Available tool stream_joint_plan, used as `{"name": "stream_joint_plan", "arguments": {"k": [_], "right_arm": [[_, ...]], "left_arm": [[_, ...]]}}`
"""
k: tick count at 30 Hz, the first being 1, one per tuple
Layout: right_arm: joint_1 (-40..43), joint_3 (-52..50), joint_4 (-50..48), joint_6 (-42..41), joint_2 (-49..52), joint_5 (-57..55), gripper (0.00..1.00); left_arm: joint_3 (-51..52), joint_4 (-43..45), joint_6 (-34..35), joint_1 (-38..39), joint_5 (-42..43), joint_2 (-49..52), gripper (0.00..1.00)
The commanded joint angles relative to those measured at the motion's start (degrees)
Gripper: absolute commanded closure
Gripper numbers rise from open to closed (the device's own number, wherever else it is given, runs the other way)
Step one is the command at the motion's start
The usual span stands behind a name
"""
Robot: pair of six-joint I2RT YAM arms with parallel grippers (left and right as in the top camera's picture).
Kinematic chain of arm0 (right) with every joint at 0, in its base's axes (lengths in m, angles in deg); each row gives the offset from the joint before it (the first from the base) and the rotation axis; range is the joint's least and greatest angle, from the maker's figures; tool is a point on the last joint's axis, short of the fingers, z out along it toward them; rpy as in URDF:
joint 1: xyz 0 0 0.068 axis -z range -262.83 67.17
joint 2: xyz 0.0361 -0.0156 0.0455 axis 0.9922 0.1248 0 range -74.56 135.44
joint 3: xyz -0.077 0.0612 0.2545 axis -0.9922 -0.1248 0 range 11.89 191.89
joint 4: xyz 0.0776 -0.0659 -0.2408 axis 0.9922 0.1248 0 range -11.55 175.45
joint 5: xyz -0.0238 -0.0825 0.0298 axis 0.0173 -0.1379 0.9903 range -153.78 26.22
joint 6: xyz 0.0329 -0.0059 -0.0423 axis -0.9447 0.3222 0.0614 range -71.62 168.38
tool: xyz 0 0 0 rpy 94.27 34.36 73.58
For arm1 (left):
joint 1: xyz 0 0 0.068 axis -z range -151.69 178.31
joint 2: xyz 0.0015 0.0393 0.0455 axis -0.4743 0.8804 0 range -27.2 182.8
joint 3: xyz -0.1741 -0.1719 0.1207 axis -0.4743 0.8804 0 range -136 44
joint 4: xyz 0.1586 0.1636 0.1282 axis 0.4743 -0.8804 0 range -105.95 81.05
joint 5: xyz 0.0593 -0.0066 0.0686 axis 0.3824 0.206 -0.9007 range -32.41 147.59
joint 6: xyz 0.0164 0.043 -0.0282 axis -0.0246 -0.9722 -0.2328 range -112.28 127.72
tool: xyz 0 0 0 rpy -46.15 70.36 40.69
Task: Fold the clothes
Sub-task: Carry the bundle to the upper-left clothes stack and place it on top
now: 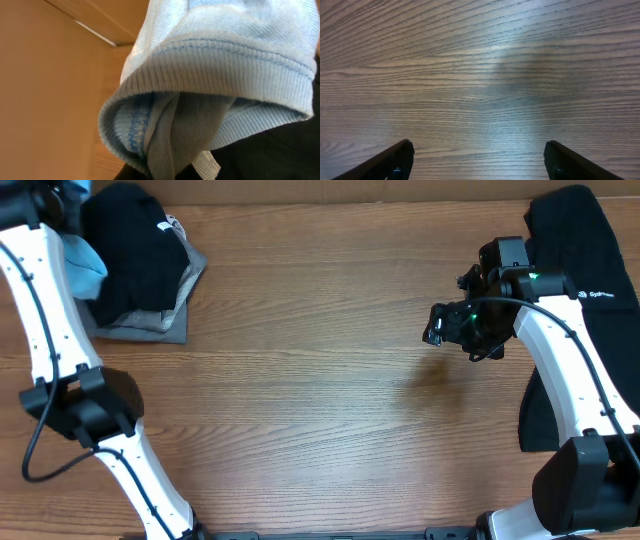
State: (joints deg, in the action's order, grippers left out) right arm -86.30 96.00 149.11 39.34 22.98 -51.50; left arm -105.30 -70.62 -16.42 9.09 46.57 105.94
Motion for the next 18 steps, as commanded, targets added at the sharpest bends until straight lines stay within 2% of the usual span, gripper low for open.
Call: {"name": "stream_joint_plan", "arguments": {"k": [1,9,11,18], "right_arm": [[0.07,1.03,-0.07,-0.35,-0.96,0.68,0.14],[0.07,1.03,-0.46,-0.35,-0.66,0.70,0.14],[0.07,1.03,-0.48,-0.35,-0.37,0.68,0.14],[0.07,1.03,-0.98,-0.35,-0.22,0.68,0.14]], "left_arm": [[-0.85,0.85,1.05,-0.79,-0.20,1.03,0.96],[-0.85,2.10,1.27,-1.86,-1.40,1.07,0.96],[-0.85,2.16,3.54,-1.86,-0.57,1.11,0.96],[-0.85,2.10,6.69,0.57,14.23,4.46,0.96]]}}
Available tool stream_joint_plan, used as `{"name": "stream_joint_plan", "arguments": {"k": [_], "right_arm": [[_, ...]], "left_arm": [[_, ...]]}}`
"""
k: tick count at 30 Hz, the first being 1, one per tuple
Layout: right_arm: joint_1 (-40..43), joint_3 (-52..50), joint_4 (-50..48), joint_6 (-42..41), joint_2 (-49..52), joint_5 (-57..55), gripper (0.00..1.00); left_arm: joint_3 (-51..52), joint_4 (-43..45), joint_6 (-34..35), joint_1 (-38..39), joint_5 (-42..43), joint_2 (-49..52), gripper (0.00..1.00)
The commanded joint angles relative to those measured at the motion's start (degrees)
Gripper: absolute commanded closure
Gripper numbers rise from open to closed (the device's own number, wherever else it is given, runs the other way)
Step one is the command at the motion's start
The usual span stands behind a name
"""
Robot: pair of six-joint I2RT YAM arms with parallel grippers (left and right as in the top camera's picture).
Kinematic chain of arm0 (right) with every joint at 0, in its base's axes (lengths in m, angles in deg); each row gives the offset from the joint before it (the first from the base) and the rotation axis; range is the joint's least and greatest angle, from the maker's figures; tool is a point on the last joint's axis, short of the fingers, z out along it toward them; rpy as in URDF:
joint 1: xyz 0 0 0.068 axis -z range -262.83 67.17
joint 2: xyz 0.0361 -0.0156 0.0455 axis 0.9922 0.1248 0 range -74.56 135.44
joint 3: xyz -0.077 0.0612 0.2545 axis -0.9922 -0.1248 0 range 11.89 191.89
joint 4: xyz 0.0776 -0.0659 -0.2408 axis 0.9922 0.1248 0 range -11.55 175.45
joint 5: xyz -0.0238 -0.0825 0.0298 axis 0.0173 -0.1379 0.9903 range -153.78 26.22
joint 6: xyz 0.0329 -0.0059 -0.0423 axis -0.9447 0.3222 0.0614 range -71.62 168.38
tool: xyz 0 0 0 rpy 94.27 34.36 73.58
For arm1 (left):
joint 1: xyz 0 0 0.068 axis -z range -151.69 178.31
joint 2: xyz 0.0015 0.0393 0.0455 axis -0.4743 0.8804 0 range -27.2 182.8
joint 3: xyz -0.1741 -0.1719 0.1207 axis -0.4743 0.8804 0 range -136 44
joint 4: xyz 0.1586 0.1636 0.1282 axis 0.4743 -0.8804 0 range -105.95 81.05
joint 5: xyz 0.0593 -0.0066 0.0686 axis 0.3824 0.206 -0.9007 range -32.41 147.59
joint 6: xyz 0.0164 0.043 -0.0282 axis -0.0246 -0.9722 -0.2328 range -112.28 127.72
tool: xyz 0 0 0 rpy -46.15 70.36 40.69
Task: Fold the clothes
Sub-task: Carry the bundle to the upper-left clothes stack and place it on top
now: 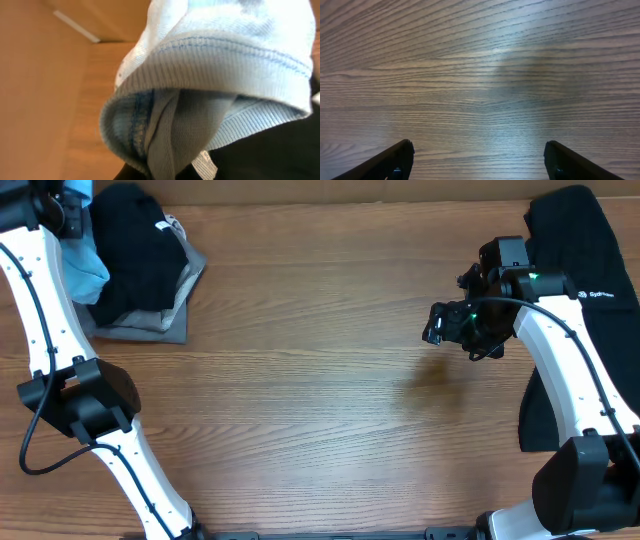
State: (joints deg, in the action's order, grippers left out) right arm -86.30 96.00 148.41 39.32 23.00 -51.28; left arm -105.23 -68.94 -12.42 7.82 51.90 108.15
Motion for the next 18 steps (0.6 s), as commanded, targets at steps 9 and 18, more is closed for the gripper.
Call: {"name": "stream_joint_plan", "arguments": {"k": [9,18], "right_arm": [[0.07,1.03,-0.04,-0.33,-0.24,0.46,0.13],[0.07,1.03,-0.87,-0.28,-0.24,0.46,0.06]], "left_arm": [[-0.92,-1.97,10.43,8.48,16.28,11.39,0.00],[-3.74,-1.40,11.34,13.94,15.98,8.07,0.00]]}}
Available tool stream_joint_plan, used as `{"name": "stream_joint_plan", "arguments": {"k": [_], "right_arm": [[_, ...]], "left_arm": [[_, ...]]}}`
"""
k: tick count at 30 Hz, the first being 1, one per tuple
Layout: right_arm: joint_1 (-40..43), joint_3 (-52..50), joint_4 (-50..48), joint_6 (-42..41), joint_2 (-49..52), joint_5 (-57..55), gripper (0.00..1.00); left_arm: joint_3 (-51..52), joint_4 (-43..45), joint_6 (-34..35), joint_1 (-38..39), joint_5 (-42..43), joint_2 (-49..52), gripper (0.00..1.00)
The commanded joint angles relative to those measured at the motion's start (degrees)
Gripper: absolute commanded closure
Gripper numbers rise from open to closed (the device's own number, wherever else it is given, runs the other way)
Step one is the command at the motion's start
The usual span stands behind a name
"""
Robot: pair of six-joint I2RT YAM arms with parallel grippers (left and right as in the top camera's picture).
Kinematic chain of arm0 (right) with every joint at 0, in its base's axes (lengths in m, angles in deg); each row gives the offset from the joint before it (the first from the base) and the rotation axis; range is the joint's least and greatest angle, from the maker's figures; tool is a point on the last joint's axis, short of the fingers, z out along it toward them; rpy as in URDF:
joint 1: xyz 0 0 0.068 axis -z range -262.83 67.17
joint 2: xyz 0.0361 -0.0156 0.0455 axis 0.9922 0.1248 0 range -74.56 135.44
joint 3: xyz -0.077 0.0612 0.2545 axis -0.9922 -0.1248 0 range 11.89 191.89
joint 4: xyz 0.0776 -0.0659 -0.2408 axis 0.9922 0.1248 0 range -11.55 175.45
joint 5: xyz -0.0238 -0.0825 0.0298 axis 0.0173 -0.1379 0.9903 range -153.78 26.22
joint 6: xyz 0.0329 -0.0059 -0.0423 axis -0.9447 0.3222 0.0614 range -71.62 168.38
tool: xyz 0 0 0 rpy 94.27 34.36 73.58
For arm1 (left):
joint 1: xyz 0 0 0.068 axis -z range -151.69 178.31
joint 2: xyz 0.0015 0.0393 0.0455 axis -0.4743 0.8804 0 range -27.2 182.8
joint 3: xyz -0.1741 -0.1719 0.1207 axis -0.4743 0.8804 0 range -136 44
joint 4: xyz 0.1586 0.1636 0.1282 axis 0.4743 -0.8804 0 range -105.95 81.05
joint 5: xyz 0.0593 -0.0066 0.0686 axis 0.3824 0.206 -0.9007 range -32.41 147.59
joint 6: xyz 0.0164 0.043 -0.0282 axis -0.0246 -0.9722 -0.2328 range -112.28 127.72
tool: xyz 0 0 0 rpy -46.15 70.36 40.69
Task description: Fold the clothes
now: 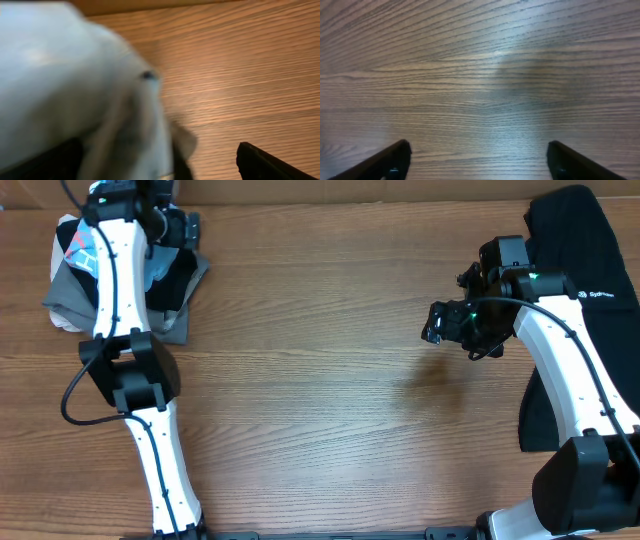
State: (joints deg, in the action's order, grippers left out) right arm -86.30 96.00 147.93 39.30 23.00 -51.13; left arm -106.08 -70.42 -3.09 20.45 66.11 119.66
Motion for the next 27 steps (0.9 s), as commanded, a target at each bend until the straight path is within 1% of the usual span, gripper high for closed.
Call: {"name": "stream_joint_plan", "arguments": {"k": [1,2,7,10,12,19,27], "right_arm": [[0.07,1.03,-0.39,-0.17,-0.24,0.28,0.02],[0.07,1.03,-0.42,0.07,-0.24,0.26,0.00],[0.07,1.36,-0.42,0.42,-0.35,0.31,0.00],[0.07,3.74,0.20,1.75,-0.55,0.33,0.00],[0.07,6.88,1.18,2.34,-0.87,0.31,0.00],[0.04,21.77,7.10,5.09,-3.43,0.28,0.00],[0.07,35.95,16.11,6.12,-9.16,0.31,0.00]], "left_arm": [[-3.65,0.00,2.36,1.53,1.29,-4.17,0.00],[-4.37,-0.11,2.95,1.55,0.87,-4.98,0.00],[-5.38,-0.24,8.83,1.11,-1.03,-9.60,0.00],[-5.38,-0.68,11.80,1.27,-0.94,-12.81,0.00],[-5.38,-0.92,14.23,1.53,-0.20,-15.15,0.00],[-5.38,-1.60,21.81,2.29,11.65,-21.62,0.00],[-5.29,-1.75,21.77,2.36,12.04,-21.53,0.00]]}}
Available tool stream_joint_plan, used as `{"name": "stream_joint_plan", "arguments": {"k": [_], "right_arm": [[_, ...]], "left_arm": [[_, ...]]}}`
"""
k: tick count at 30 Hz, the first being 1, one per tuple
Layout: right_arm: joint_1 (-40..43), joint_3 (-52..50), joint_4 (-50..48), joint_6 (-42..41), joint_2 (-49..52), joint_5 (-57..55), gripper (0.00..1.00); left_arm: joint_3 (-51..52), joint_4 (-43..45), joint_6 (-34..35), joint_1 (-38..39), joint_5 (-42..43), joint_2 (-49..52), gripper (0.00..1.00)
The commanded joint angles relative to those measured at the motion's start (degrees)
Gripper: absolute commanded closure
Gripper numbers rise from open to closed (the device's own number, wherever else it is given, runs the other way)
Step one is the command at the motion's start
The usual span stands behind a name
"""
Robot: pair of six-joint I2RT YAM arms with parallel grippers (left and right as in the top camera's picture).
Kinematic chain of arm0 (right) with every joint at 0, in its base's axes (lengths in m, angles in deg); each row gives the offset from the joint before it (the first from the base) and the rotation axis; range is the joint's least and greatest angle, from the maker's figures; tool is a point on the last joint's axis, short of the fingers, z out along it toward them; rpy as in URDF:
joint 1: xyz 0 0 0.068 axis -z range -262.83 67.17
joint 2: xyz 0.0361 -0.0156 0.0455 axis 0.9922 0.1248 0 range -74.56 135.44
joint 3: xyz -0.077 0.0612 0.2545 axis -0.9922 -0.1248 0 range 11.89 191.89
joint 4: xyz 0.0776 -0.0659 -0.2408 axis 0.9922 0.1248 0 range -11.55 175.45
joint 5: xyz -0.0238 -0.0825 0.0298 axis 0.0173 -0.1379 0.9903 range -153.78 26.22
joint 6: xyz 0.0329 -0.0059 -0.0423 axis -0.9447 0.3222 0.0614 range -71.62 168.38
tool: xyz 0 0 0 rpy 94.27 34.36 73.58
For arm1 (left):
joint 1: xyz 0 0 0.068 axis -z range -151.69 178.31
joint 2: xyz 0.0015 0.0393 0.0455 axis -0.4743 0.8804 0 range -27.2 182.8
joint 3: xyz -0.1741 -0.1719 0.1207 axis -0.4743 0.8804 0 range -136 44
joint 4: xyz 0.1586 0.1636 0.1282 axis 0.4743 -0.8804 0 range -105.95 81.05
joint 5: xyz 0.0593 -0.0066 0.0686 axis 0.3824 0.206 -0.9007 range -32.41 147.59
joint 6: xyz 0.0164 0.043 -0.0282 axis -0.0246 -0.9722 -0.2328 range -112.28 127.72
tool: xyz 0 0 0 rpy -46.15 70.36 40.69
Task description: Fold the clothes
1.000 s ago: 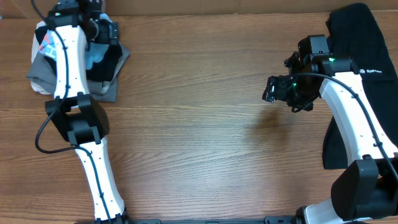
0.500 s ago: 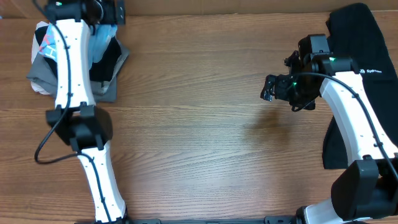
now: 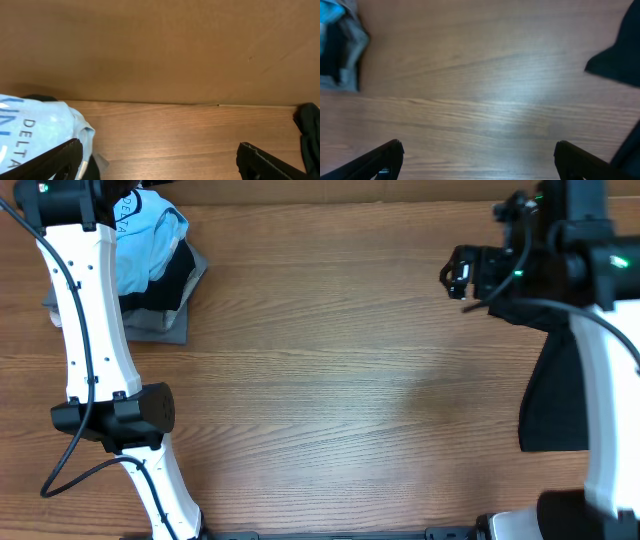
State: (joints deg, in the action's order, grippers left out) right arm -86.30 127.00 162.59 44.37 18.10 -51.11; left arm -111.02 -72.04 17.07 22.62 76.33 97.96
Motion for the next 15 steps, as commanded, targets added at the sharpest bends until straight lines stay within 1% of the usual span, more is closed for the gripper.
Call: {"name": "stream_joint_plan", "arguments": {"k": [1,6,12,15], "right_arm": [[0.04,6.40,2.86,1.05,-5.42,0.31,0.00],[0.07,7.50,8.68,1.03,-10.67,1.46,0.00],[0.07,7.50,9.88,1.05,-12.41,1.36,0.00],[0.07,7.50,10.75,1.07,-12.22,-2.99,0.00]], "left_arm": [[-0.35,-0.13,1.62,0.20,1.81,0.17,0.00],[-0.35,-0.13,1.62,0.20,1.84,0.17,0.00],[-0.35,-0.11,1.62,0.20,1.81,0.17,0.00],[-0.35,-0.13,1.62,0.20,1.81,0.17,0.00]]}}
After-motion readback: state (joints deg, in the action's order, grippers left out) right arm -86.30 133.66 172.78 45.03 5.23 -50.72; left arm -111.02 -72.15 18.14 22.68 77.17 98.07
